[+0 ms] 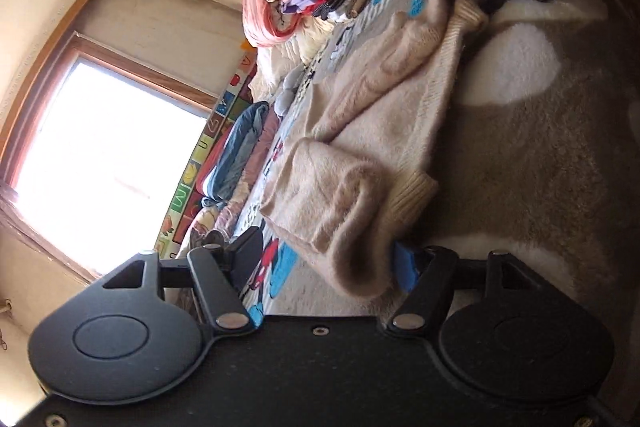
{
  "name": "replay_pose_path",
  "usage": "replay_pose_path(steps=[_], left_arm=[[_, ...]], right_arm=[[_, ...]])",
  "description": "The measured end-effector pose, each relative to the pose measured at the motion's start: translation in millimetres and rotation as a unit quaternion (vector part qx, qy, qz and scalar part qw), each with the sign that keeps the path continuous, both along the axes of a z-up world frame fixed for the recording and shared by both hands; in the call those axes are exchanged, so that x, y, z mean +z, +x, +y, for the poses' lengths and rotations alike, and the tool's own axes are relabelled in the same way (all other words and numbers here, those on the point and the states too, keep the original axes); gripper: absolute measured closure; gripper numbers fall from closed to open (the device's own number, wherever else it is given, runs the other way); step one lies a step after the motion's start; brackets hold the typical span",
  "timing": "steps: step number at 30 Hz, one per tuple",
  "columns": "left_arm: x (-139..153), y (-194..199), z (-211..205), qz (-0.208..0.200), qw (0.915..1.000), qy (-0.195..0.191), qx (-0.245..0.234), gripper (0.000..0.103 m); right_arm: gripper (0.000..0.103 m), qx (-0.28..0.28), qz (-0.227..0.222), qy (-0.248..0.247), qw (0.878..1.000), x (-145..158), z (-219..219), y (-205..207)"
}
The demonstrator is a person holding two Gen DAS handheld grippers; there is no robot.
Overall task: Fold clothes
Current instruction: 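Grasp the folded sweater edge with both grippers and lift it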
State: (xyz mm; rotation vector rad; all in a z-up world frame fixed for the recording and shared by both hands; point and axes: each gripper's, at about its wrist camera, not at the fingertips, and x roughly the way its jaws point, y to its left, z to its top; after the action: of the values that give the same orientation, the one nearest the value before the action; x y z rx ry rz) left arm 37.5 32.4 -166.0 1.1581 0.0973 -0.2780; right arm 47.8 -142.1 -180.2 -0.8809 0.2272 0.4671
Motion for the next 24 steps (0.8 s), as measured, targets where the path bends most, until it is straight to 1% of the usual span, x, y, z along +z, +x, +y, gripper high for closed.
replay_pose_path(steps=[2, 5, 6, 7, 10, 11, 13, 14, 19, 24], left_arm=[[0, 6, -2, 0.001, 1.0000, 0.001, -0.003, 0.037], [-1, 12, -5, 0.011, 0.9999, 0.003, -0.006, 0.050], [-3, 13, -7, 0.015, 0.9998, 0.007, -0.006, 0.059], [-5, 14, -10, 0.018, 0.9998, 0.012, -0.004, 0.069], [-6, 15, -15, 0.026, 0.9995, 0.015, 0.005, 0.077], [-5, 14, -16, 0.028, 0.9995, 0.013, 0.008, 0.078], [-3, 12, -17, 0.032, 0.9994, 0.009, 0.015, 0.082], [-1, 9, -18, 0.030, 0.9994, 0.010, 0.015, 0.082], [7, -13, -14, 0.023, 0.9996, 0.009, 0.013, 0.084], [18, -45, -14, 0.021, 0.9997, 0.012, -0.002, 0.084]], right_arm=[[0.048, 0.001, -0.006, 0.005, 1.000, 0, 2, 2], [0.053, 0.007, -0.004, 0.012, 1.000, 1, 4, 4], [0.056, 0.010, 0.000, 0.017, 1.000, 2, 4, 5], [0.064, 0.011, 0.008, 0.025, 1.000, 3, 5, 7], [0.074, 0.014, 0.034, 0.052, 0.998, 8, 5, 12], [0.078, 0.013, 0.041, 0.061, 0.997, 10, 4, 13], [0.080, 0.012, 0.051, 0.072, 0.996, 14, 2, 12], [0.082, 0.012, 0.056, 0.077, 0.995, 16, 2, 11], [0.084, 0.018, 0.061, 0.094, 0.994, 30, -7, -2], [0.084, 0.041, 0.063, 0.094, 0.993, 47, -17, -31]])
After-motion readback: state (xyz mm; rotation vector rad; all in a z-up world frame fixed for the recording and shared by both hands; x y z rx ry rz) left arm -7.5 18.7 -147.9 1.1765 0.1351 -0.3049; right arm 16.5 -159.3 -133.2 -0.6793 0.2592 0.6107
